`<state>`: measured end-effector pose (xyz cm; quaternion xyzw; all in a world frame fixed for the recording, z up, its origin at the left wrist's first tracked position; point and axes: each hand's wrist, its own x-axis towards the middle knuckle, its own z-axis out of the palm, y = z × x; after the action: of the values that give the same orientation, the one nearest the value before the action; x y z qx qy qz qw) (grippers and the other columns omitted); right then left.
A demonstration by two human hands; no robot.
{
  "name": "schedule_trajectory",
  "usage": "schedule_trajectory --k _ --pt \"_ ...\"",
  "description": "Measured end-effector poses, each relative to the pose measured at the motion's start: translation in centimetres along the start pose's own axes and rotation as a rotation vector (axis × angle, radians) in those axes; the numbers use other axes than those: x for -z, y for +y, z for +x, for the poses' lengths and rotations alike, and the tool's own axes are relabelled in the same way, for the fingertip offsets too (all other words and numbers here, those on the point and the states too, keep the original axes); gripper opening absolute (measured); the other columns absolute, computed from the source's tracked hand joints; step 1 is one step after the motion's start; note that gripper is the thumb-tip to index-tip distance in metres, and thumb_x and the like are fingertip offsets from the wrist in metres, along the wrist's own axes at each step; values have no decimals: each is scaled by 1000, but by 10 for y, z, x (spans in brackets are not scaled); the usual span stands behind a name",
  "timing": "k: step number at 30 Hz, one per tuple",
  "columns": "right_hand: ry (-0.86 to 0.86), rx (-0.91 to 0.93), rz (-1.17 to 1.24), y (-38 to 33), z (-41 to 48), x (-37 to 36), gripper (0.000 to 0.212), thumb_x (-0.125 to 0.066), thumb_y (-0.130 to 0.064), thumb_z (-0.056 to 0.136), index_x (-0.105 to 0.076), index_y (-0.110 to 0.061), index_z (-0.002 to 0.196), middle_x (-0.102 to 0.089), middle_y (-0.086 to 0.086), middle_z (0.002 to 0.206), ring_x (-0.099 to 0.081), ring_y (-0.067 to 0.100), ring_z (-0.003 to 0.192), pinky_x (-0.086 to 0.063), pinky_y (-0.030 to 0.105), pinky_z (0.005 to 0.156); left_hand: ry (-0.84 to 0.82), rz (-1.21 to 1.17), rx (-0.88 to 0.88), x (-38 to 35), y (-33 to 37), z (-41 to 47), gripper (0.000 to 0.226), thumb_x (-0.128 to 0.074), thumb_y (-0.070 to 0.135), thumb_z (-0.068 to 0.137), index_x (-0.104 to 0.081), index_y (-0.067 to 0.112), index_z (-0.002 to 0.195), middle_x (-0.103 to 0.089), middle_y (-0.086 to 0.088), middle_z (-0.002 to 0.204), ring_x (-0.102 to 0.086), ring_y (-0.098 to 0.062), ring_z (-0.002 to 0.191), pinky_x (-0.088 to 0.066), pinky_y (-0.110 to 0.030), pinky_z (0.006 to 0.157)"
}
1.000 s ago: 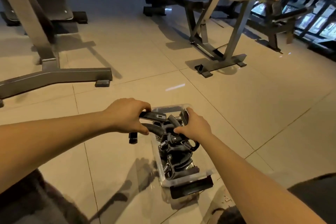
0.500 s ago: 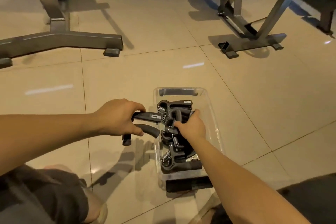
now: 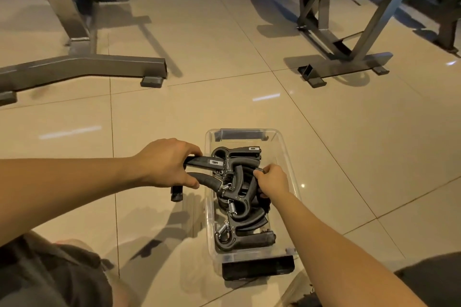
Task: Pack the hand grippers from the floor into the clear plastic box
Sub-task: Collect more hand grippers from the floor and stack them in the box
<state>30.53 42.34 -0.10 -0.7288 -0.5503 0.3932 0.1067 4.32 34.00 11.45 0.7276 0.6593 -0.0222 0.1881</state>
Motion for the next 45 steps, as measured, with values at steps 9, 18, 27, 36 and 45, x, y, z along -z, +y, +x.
schedule_trajectory --k 9,18,27,36,45 --pt "-142 -107 333 0 -19 31 25 -73 -14 91 -49 -6 98 -63 20 75 -62 27 55 -59 40 54 -19 1 -65 6 12 16 49 -79 62 70 -63 37 109 -64 14 76 -58 -3 70 -42 -28 57" --pt "3 -217 715 8 -43 20 20 -65 -13 97 -49 -4 107 -64 17 83 -68 24 59 -63 39 60 -13 11 -128 6 16 33 55 -79 65 69 -64 37 114 -65 14 80 -60 -8 73 -45 -29 59" --pt "95 -116 619 25 -41 -8 27 -51 -8 103 -55 -18 127 -63 16 111 -67 24 73 -61 33 61 -31 9 -129 3 6 27 55 -80 64 69 -64 37 114 -67 14 78 -62 -9 75 -55 -34 70" --pt "96 -92 595 38 -51 -7 18 -63 -6 96 -56 -12 111 -67 17 98 -67 21 62 -57 31 57 -29 14 -125 4 4 22 56 -79 64 69 -64 36 115 -67 14 82 -61 -8 76 -54 -33 70" --pt "38 112 27 49 -56 -12 54 -79 -21 84 -50 -23 131 -68 1 112 -69 24 100 -59 39 89 -21 24 -114 3 4 17 54 -79 63 70 -64 37 115 -66 15 79 -60 -7 74 -50 -29 65"
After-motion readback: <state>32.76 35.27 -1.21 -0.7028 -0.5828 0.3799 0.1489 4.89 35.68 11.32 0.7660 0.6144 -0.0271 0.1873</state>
